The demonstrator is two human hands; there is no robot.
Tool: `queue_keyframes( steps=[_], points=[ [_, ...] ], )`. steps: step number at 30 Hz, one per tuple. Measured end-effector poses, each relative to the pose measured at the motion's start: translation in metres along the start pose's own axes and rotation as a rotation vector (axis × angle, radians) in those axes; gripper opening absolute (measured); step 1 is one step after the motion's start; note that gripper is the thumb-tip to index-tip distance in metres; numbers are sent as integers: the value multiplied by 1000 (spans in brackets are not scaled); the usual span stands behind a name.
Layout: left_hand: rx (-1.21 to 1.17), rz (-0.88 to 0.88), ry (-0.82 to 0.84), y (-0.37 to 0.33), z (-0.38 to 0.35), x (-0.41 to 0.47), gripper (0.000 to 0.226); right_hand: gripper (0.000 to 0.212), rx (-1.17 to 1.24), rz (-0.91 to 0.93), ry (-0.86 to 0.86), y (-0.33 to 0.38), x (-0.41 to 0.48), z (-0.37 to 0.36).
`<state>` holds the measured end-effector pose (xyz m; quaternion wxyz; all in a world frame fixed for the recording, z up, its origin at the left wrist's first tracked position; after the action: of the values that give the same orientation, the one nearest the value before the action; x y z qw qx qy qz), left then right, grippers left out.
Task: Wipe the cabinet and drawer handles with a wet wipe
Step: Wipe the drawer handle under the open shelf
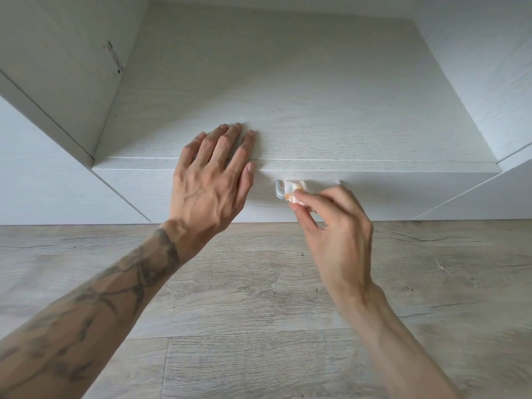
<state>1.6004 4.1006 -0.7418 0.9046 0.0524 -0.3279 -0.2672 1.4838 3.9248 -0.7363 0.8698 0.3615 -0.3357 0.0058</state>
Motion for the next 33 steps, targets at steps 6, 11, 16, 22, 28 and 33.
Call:
queue_keyframes(
  steps=[6,11,16,22,28,33],
  points=[
    [7,4,-25,1,-1,1,49,13,23,104,39,9,5,-25],
    [10,0,-16,1,0,0,51,4,-50,125,2,19,20,-44],
    [15,-1,0,2,1,1,52,4,-102,139,-40,18,16,-38],
    [8,-3,18,1,1,1,52,8,-87,208,-63,11,7,-35],
    [8,-4,40,2,2,1,53,4,-45,212,-5,3,7,-38],
    [10,-3,58,2,3,1,53,9,-44,303,0,-9,-2,-21]
  ],
)
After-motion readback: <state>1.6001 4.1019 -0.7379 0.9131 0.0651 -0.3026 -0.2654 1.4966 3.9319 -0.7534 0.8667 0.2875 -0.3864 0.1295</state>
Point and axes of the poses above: each hand's wrist, its own x-axis towards the middle knuckle, its own z-axis out of the back of the hand, y = z × x, the point moved 4 cm from there along x, towards the middle knuckle, and after that the axes turned 11 degrees about x, right-handed, at the moved point
